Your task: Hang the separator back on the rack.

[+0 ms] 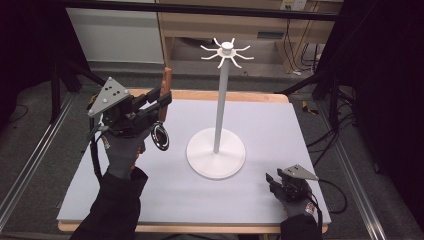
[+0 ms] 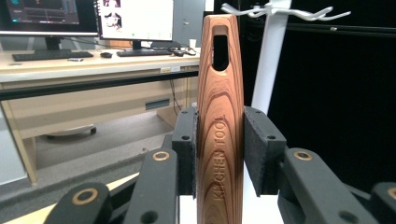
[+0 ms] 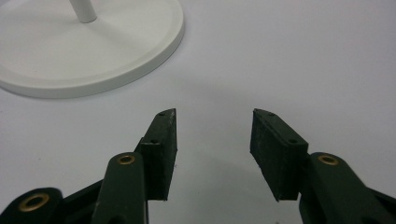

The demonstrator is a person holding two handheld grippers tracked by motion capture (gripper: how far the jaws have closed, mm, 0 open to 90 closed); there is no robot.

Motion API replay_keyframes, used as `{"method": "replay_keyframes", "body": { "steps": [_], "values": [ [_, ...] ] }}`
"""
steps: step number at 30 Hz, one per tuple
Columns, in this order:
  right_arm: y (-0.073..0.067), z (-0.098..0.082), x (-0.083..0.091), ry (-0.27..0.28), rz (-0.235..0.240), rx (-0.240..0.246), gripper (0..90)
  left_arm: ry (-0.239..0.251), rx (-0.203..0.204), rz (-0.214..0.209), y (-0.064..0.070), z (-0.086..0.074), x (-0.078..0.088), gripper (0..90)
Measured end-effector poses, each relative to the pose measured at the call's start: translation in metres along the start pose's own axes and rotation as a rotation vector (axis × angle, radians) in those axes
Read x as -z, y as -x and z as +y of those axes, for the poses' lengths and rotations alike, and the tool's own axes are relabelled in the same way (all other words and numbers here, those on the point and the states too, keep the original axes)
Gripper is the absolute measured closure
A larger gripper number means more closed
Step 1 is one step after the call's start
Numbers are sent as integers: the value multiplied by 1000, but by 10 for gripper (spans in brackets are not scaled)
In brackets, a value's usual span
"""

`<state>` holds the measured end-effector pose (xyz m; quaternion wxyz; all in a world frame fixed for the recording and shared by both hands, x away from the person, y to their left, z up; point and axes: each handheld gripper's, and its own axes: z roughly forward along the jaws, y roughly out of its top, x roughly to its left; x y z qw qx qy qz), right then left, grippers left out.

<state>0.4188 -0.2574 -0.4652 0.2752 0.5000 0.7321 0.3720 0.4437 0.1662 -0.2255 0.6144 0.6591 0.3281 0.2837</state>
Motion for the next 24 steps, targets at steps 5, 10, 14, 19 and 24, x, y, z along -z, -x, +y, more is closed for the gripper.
{"method": "replay_keyframes", "body": {
  "steps": [5,10,14,19,24],
  "values": [
    [0,0,0,-1,0,-2,513,14,-24,-19,8,7,-8,672],
    [0,0,0,-2,1,-4,513,16,-8,-25,10,11,-13,672],
    [1,0,0,-2,4,-7,513,20,-5,-32,10,14,-17,672],
    [1,0,0,-2,3,-5,513,23,-1,-37,10,16,-21,672],
    [1,0,0,-2,5,-8,513,28,1,-42,9,22,-24,672]
  ]
}}
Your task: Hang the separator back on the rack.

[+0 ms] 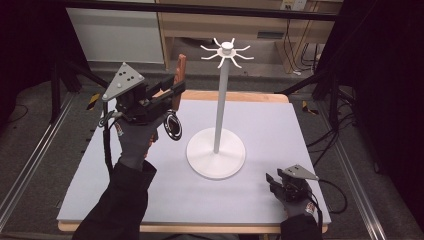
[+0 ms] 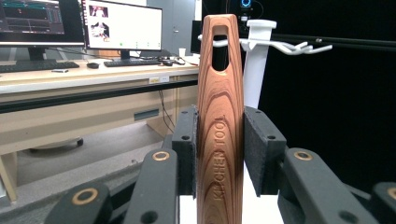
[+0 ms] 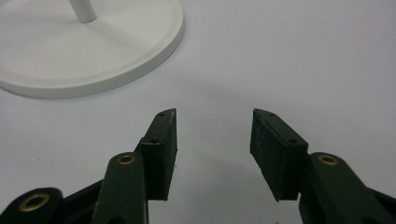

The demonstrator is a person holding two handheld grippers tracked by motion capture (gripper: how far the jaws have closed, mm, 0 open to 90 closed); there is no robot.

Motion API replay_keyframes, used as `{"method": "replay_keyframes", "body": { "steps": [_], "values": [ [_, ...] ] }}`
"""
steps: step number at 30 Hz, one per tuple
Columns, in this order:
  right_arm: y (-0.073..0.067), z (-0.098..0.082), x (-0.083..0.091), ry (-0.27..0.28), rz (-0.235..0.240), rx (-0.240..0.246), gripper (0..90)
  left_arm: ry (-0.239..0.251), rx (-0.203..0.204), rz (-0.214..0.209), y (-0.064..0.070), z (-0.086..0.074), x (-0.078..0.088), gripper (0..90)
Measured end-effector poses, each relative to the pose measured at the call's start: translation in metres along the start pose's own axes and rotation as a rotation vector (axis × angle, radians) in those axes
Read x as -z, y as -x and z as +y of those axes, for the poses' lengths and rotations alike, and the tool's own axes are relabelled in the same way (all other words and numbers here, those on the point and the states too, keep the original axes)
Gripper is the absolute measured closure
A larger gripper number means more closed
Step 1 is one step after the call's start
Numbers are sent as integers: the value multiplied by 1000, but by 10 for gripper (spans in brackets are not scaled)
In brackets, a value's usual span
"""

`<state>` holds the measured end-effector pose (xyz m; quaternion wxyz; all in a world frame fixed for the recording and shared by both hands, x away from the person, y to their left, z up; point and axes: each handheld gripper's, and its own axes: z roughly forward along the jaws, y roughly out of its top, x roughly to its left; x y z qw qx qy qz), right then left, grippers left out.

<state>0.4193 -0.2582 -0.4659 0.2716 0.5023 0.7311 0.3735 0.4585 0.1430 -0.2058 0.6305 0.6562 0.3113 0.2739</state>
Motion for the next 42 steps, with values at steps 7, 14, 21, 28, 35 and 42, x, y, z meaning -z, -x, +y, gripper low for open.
{"method": "replay_keyframes", "body": {
  "steps": [7,14,21,28,35,42],
  "values": [
    [0,0,0,0,-1,1,514,-3,-23,2,4,8,-8,672],
    [1,0,0,0,1,-4,514,-6,-23,-17,8,10,-17,671],
    [1,0,0,1,2,-4,514,-10,-24,-20,11,10,-24,672],
    [1,0,0,1,2,-4,514,-14,-27,-24,12,9,-28,672],
    [1,0,0,1,3,-4,514,-19,-21,-25,12,8,-32,671],
    [1,0,0,1,4,-4,514,-23,-22,-30,13,8,-36,671]
  ]
}}
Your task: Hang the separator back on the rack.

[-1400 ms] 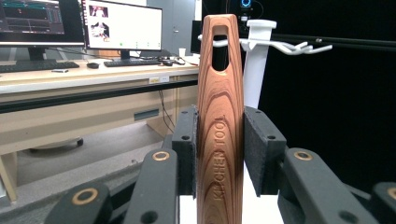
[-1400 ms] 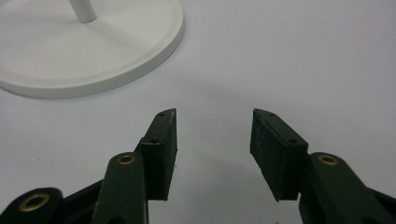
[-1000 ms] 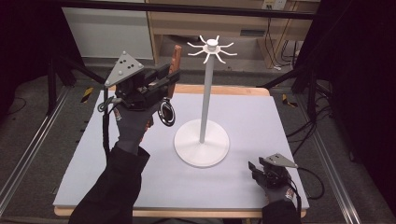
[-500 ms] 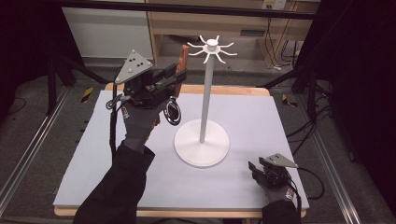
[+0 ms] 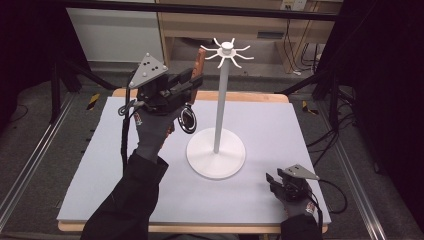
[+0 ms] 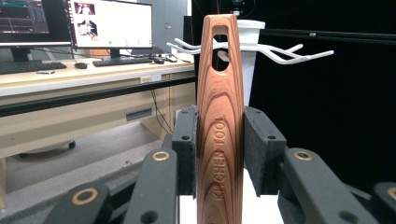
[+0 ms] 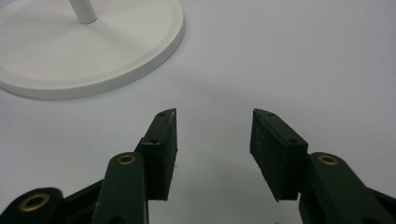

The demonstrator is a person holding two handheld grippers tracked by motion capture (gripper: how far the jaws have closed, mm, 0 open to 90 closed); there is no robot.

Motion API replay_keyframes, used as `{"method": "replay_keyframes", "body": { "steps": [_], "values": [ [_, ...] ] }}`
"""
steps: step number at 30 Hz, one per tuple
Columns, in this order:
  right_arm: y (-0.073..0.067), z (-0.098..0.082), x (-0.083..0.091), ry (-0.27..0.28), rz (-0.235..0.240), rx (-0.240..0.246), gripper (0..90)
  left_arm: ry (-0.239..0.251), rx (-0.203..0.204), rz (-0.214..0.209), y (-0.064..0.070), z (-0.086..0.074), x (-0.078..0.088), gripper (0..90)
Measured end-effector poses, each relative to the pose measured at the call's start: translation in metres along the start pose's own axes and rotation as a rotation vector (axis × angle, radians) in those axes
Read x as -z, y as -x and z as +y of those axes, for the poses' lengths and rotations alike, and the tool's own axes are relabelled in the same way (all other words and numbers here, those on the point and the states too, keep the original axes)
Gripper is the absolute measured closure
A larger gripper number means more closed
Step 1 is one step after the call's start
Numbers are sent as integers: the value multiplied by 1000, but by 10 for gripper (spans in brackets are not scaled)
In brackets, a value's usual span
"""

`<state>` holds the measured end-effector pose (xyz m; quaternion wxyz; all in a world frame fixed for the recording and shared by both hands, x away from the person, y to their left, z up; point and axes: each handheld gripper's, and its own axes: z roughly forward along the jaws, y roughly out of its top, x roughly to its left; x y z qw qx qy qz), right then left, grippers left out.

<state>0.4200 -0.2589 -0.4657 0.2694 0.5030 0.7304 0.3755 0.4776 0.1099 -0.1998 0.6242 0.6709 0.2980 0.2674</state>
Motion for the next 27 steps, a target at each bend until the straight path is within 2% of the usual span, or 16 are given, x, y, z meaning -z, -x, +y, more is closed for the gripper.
{"method": "replay_keyframes", "body": {
  "steps": [17,27],
  "values": [
    [0,0,0,0,3,-6,514,-16,4,-15,3,-5,-13,671],
    [0,0,0,0,3,-1,514,-13,15,-27,3,-9,-16,670]
  ]
}}
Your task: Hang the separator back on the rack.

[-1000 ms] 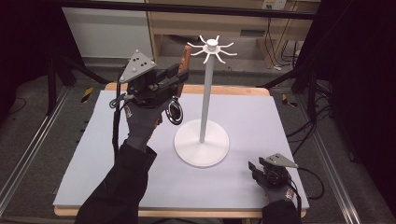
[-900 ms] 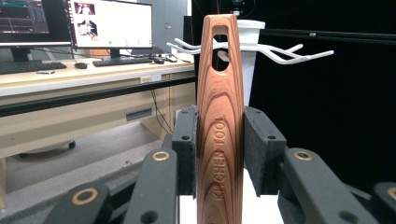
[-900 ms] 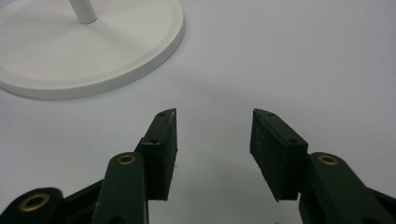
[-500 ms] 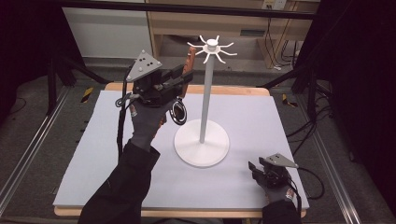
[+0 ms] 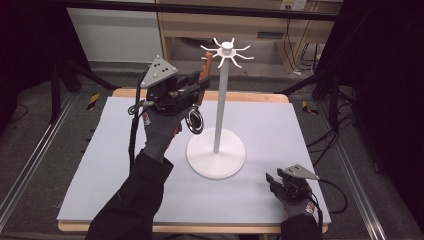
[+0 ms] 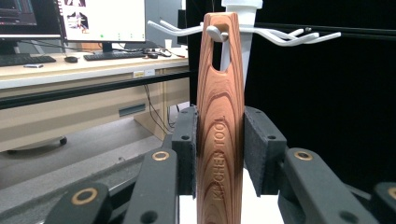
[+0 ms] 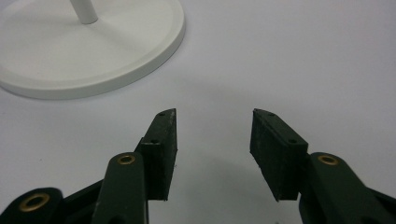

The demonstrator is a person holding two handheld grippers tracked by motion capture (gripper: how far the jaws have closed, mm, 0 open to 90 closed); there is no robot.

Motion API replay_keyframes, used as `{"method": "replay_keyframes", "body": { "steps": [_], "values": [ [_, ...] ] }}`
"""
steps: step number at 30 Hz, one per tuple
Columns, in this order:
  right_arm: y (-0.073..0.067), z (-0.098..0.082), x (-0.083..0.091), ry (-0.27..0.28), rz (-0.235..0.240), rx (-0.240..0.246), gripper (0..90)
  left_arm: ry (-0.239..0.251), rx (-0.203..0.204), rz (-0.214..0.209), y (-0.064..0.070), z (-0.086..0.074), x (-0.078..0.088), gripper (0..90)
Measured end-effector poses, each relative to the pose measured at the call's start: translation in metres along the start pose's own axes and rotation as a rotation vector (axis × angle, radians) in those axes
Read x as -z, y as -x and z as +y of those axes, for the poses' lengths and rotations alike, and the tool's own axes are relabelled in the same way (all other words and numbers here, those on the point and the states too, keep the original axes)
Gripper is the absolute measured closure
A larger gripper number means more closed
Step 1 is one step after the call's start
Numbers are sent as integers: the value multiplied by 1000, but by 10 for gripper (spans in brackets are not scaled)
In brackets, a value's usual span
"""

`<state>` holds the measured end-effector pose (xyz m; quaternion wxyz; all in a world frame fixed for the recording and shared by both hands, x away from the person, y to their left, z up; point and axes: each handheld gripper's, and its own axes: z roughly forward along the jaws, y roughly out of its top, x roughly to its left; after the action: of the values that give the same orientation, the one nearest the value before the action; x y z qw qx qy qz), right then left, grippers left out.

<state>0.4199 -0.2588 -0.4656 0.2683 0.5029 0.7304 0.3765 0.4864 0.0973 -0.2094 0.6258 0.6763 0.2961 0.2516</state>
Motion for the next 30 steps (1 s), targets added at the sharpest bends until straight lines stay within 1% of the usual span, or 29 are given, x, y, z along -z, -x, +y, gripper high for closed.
{"method": "replay_keyframes", "body": {
  "steps": [2,4,6,8,10,15,16,17,20,21,24,27,28,30],
  "values": [
    [0,0,0,-1,0,1,514,0,9,-12,-1,-2,-1,669],
    [0,0,0,-2,0,1,513,-1,8,-14,-2,-3,-2,669],
    [0,0,0,-2,0,3,513,-4,5,-10,-2,-4,-3,668],
    [0,0,0,-1,1,3,513,11,-8,-15,-2,-5,-4,668],
    [0,0,0,-1,0,2,512,7,-2,-8,-2,-6,-4,667],
    [0,0,0,-1,1,3,512,2,2,-12,-2,-6,-4,657],
    [0,0,0,-1,0,6,512,12,1,-22,-3,-5,-5,640],
    [0,0,0,0,1,4,512,5,14,-19,-2,-5,-4,622],
    [0,0,0,1,1,4,511,6,13,-14,-3,-5,-2,577],
    [0,0,0,0,1,4,511,6,12,-13,-3,-5,-2,537],
    [0,0,0,-1,1,2,511,2,6,0,-4,-4,1,486],
    [0,0,0,-1,-1,5,509,-7,-9,11,-6,-5,6,437],
    [0,0,0,-1,-1,5,507,-1,-20,10,-7,-5,8,426],
    [0,0,0,-1,-2,7,504,-10,-37,14,-8,-7,12,405]
  ]
}}
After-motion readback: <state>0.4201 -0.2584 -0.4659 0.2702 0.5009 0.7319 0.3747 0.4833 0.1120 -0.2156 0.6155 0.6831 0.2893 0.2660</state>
